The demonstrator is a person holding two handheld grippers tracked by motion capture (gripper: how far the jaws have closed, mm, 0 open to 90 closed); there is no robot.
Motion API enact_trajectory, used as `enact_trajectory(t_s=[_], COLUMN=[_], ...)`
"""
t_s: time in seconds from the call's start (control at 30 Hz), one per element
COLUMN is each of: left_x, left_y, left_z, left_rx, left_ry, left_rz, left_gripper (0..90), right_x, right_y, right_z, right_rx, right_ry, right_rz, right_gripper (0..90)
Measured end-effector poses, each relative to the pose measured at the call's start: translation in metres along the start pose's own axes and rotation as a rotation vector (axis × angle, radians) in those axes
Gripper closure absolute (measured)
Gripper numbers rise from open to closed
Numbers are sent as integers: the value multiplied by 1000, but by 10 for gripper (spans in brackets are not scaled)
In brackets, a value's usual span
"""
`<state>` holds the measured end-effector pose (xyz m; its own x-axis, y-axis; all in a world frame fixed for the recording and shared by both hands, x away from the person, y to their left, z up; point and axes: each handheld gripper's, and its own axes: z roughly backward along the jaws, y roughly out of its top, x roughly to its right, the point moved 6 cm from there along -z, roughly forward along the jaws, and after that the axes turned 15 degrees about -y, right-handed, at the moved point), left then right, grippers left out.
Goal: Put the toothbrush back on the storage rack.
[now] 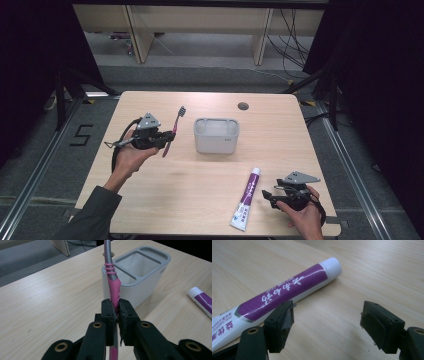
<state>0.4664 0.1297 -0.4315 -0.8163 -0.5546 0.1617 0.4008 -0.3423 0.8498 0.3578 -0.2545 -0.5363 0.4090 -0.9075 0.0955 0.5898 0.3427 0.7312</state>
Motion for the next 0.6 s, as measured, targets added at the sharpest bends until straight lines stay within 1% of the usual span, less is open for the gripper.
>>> enact_trajectory(t_s=[0.03,0.07,0.1,0.13,0.2,0.3,0.33,0.37,0.43,0.47,0.57,0.6], left_x=[1,0,0,2,2,0,0,0,-2,-2,-2,-3], left_y=[2,3,3,7,9,10,12,12,15,16,17,19], left_z=[-1,1,1,-1,-1,-1,-2,-2,-2,-2,-3,-4], left_rx=[13,-6,-6,18,27,21,41,41,60,62,74,90], left_ry=[4,9,9,11,2,8,17,17,26,16,25,29], left_rz=[-1,-12,-12,-6,-3,-11,-3,-3,7,10,8,14], left_gripper=[829,830,829,830,830,830,829,830,830,829,829,829], right_x=[0,0,0,0,0,0,0,0,0,0,0,0], right_y=[0,0,0,0,0,0,0,0,0,0,0,0], right_z=[0,0,0,0,0,0,0,0,0,0,0,0], right_rx=[0,0,0,1,1,0,2,2,0,1,-4,-2], right_ry=[1,0,0,-1,0,0,1,1,0,1,-3,-5], right_rz=[0,1,1,1,2,1,0,0,1,0,2,0], right_gripper=[271,271,271,271,271,271,271,271,271,271,271,271])
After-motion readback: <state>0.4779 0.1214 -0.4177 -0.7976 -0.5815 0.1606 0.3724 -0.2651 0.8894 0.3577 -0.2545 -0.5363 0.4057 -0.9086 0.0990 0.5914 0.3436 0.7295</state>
